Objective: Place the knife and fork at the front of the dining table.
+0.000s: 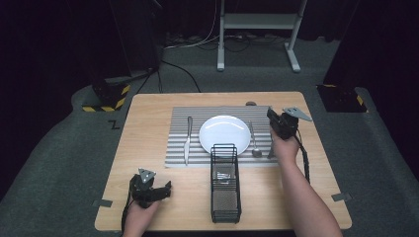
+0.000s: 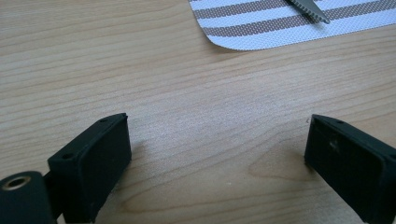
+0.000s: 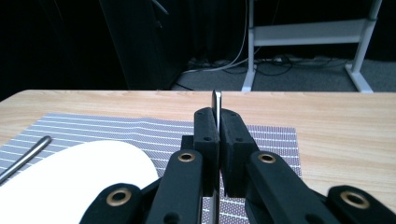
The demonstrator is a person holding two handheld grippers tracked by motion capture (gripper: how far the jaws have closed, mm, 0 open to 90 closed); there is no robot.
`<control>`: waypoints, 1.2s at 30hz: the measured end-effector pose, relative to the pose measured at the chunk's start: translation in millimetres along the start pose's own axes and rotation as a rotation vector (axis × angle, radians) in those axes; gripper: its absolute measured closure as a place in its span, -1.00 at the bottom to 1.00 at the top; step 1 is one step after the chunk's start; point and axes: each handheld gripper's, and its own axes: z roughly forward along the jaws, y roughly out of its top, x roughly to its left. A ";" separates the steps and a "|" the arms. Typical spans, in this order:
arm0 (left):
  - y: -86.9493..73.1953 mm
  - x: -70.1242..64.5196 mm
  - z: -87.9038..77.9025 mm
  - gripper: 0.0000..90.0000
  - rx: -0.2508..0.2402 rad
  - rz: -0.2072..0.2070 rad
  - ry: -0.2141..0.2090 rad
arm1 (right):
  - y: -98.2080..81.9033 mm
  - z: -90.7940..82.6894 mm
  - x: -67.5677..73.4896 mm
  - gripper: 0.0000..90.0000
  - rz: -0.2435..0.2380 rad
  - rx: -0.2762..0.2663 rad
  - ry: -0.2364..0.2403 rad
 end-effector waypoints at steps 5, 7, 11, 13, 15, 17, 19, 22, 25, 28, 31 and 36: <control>0.0 0.1 -0.1 -0.84 -0.001 -0.003 0.000 | -3.4 14.2 -4.4 0.91 0.014 0.030 -0.008; 0.0 0.3 -0.1 -0.84 -0.002 -0.004 -0.001 | -5.4 19.5 -6.1 0.91 0.022 0.034 -0.014; -0.1 0.5 -0.1 -0.84 -0.005 -0.010 -0.003 | -8.9 28.2 -9.2 0.90 0.036 0.061 -0.024; -0.1 0.6 -0.2 -0.84 -0.006 -0.012 -0.004 | -9.8 31.0 -9.5 0.90 0.036 0.074 -0.028; -0.2 0.6 -0.2 -0.84 -0.006 -0.012 -0.004 | -10.1 33.1 -9.4 0.89 0.030 0.083 -0.031; -0.1 0.6 -0.2 -0.84 -0.005 -0.011 -0.004 | -10.2 34.3 -9.9 0.88 0.026 0.092 -0.034; -0.2 0.7 -0.2 -0.84 -0.006 -0.012 -0.005 | -10.4 34.9 -10.9 0.85 0.027 0.100 -0.041; -0.2 1.1 -0.3 -0.84 -0.007 -0.012 -0.006 | -10.8 35.6 -14.0 0.83 0.038 0.114 -0.047; -0.2 1.0 -0.2 -0.84 -0.007 -0.013 -0.005 | -11.3 35.9 -16.5 0.78 0.041 0.124 -0.052; -0.3 1.2 -0.4 -0.84 -0.007 -0.017 -0.009 | -12.4 36.8 -17.8 0.77 0.041 0.134 -0.049; -0.3 1.3 -0.4 -0.83 -0.008 -0.017 -0.009 | -13.3 37.4 -18.1 0.76 0.043 0.142 -0.049; -0.3 1.6 -0.5 -0.83 -0.009 -0.021 -0.010 | -12.2 35.7 -17.9 0.69 0.041 0.144 -0.056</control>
